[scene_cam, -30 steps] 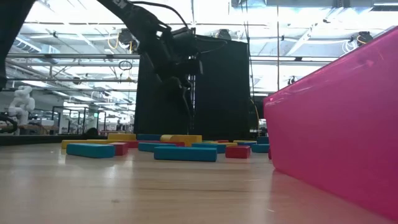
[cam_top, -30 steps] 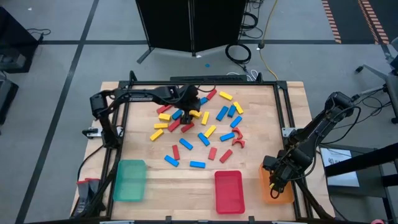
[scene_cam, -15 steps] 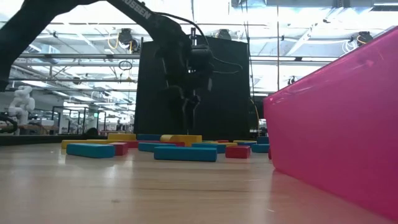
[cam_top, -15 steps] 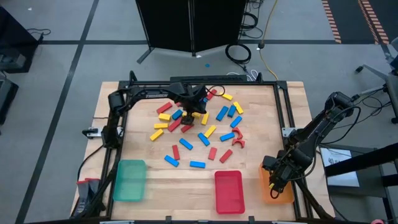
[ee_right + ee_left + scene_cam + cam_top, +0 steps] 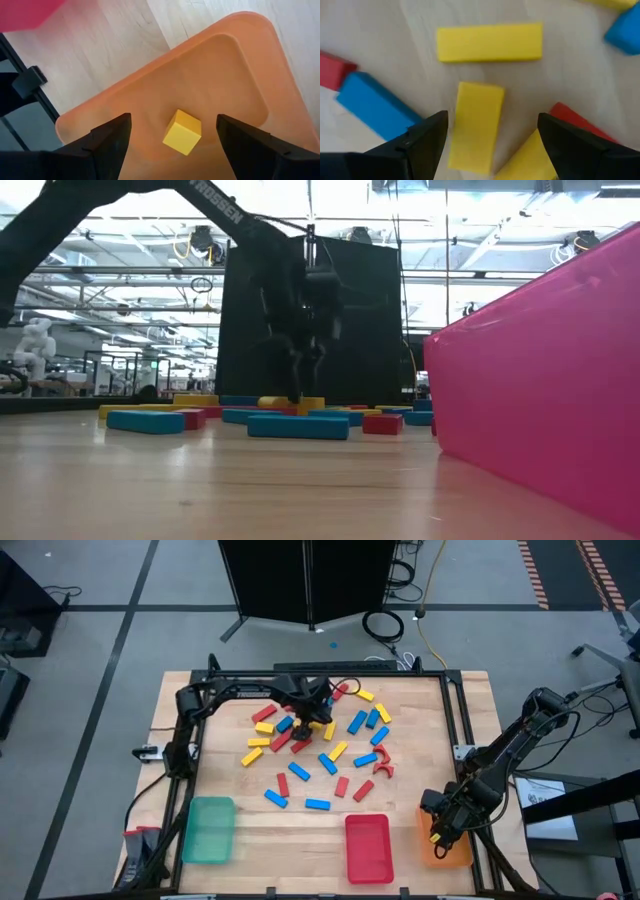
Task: Sort blocks
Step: Put the yellow block into the orange bin
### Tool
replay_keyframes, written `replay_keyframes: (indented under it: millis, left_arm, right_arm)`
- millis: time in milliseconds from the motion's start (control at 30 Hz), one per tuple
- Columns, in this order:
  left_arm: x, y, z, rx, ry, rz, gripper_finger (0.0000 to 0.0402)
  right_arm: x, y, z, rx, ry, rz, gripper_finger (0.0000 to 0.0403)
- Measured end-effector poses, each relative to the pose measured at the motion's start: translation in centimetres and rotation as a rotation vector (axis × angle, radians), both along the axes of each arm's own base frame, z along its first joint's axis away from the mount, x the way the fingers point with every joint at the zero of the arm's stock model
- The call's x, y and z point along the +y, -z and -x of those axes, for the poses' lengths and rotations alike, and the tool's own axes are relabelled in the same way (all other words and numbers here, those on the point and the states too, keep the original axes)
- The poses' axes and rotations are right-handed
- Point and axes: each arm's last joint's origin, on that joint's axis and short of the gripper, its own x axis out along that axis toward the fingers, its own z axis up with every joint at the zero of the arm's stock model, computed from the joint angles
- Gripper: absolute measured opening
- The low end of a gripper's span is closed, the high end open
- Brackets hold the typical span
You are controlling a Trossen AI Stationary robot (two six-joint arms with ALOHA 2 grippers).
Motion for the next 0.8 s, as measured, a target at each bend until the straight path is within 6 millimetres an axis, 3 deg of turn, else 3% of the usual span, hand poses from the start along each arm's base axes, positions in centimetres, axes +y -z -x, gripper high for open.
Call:
replay_keyframes:
  millis: [167,467,667,800]
  left_arm:
    - [0.0,1.3,-0.1,0.037,-0.025,0.012,0.0283]
    - [0.0,1.4,0.0,0.066,-0.035,-0.014,0.0135]
    - [0.0,0.9,0.2,0.090,-0.114,-0.008,0.0135]
    - [0.2,-2.1,-0.5,0.003,-0.163,-0.025,0.0135]
  right_arm:
    - [0.0,0.0,0.0,0.003,0.011,-0.001,0.0288]
    - [0.0,0.0,0.0,0.006,0.021,-0.002,0.0276]
    - [0.2,-0.1,-0.3,-0.047,0.050,-0.002,0.0248]
    - [0.2,-0.2,-0.6,-0.094,0.065,0.000,0.0234]
